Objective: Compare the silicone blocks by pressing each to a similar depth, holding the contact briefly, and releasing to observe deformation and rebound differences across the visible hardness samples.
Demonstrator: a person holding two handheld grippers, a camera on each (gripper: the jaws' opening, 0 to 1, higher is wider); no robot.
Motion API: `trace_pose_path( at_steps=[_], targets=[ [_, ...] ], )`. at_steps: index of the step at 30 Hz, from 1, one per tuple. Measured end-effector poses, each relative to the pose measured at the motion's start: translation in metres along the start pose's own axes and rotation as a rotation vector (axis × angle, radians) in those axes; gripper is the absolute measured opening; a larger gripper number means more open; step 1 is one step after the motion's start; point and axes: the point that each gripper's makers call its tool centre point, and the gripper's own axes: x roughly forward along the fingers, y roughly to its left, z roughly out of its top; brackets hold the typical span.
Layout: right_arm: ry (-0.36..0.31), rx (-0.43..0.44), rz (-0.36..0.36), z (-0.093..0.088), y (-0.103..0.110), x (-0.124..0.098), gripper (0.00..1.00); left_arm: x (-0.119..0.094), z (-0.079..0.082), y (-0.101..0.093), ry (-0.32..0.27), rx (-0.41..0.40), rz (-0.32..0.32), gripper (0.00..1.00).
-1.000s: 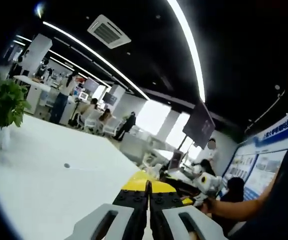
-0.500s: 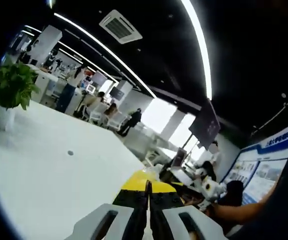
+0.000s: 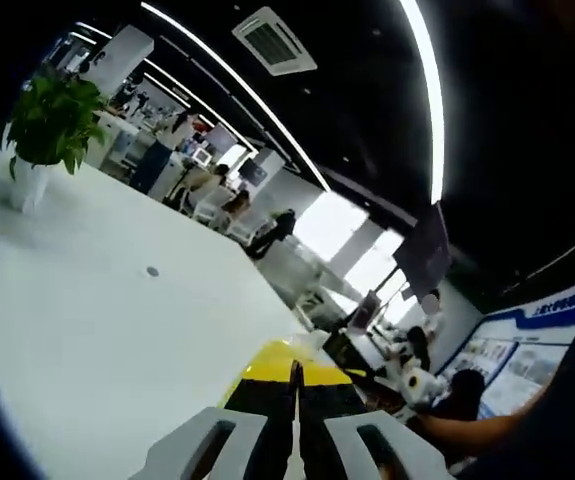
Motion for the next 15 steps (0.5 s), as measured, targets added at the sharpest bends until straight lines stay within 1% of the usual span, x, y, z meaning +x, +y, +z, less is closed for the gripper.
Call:
trace_pose_path(
  at_steps=[6,9,10,12,15],
  targets=[
    [0.005,0.012,-0.004,-0.002,-0.001,0.001,0.96,0.003,-0.011,0.012,0.01,-0.032,0.013,0.0],
    [0.011,0.013,-0.007,-0.005,-0.002,0.001,0.96,0.005,-0.024,0.025,0.025,-0.062,0.023,0.0],
    [0.015,0.014,-0.006,-0.007,-0.003,0.002,0.96,0.005,-0.025,0.026,0.028,-0.065,0.025,0.0],
    [0.022,0.021,-0.007,-0.009,-0.003,0.002,0.96,0.006,-0.035,0.034,0.041,-0.093,0.031,0.0],
    [0.024,0.032,-0.006,-0.01,-0.002,0.002,0.96,0.007,-0.046,0.043,0.057,-0.127,0.038,0.0]
  ],
)
